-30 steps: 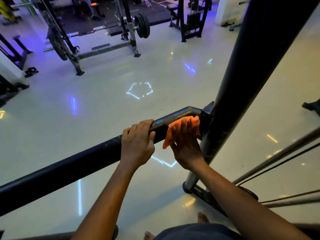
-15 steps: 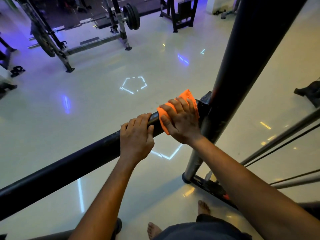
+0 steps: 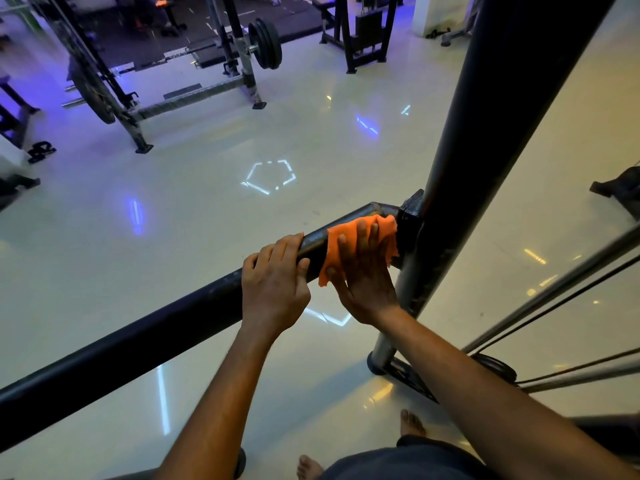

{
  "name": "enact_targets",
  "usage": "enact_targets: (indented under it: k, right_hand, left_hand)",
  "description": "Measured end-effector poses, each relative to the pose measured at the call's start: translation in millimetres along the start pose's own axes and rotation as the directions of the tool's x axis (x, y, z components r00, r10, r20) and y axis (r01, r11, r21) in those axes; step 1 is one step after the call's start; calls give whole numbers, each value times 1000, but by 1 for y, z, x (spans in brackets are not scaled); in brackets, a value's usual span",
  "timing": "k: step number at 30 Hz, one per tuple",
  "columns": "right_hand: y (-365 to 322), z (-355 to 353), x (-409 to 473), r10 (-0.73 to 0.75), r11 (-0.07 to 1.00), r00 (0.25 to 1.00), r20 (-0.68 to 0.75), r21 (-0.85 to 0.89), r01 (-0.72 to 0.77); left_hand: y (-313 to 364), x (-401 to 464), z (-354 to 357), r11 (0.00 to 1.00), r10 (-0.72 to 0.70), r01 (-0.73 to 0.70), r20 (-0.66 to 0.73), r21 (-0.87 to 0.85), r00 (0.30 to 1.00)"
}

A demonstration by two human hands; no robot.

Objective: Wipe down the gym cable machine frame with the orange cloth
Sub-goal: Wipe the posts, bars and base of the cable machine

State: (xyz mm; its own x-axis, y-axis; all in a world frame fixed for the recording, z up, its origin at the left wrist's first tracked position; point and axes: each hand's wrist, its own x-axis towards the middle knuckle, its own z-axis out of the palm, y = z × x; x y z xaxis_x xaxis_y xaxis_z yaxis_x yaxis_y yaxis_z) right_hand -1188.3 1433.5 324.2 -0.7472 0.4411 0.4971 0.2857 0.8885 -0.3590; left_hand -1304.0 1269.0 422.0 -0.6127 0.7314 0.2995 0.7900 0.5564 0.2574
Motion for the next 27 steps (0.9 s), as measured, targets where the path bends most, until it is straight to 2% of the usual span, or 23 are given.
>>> enact_targets:
  k: [3,9,14,18,22,27]
  right_hand:
    - [-6,-15,16,-7,998,999,-50,69,10]
    - [-16,-50,74,-20,999,995,-94,-46,16]
    - [-7,-37,35,-49,997,992,-114,-63,42]
    - [7,-8,-1,-59,998,996,-68,-34,57]
    - [-1,-15,13,-29,998,996,-84,50,33]
    - [-18,-44,63,38,999,997,-63,-22,-39]
  left_hand:
    - [0,1,0,1000,2,-2,-6,9,1000]
    - [2,2,1,1000,-7,7,-3,22,1000]
    - [3,-1,1,1000,-5,5,-16,18,1000]
    - [3,0,2,1000,5,-5,-31,15,1000]
    - [2,1,2,1000,9,-8,-30,20,999]
    - [3,3,4,1000,-4,4,-26,26,1000]
